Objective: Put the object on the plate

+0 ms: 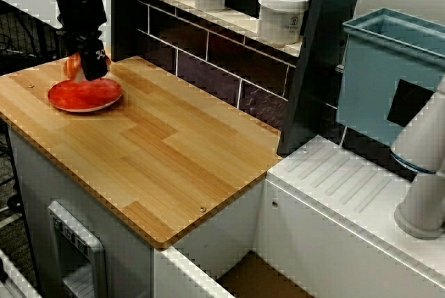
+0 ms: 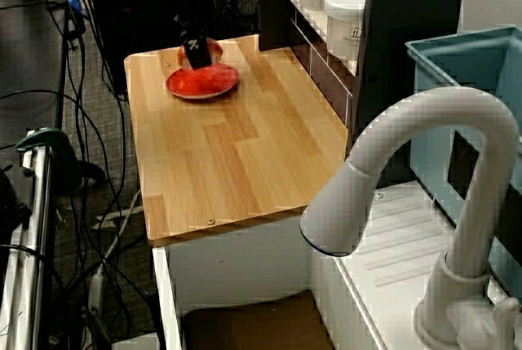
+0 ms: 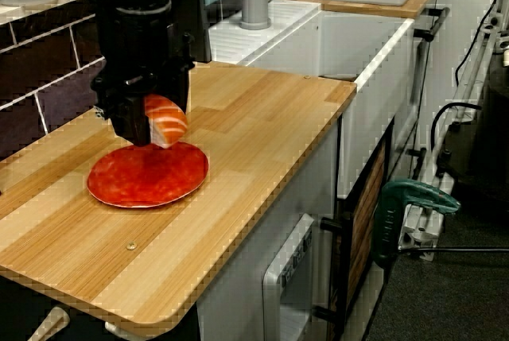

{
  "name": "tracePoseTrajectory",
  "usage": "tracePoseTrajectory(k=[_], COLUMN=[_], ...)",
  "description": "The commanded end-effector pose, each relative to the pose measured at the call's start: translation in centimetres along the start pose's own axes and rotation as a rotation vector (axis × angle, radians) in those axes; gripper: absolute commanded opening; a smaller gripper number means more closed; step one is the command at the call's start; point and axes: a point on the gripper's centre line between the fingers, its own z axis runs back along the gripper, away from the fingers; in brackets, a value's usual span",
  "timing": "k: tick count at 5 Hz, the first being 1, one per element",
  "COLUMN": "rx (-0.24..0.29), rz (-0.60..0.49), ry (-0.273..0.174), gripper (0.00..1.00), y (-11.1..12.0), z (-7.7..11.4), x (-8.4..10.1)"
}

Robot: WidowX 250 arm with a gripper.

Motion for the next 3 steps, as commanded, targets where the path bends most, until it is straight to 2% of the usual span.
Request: tracePoseTrajectory(k=[1, 3], rx=[0.061, 0.104], rz=[-0.053, -0.049], ry=[-0.032, -0.015], gripper=[0.00, 0.00], y=[0.6, 1.0], z=[-0.2, -2.4], x=[-0.9, -0.5])
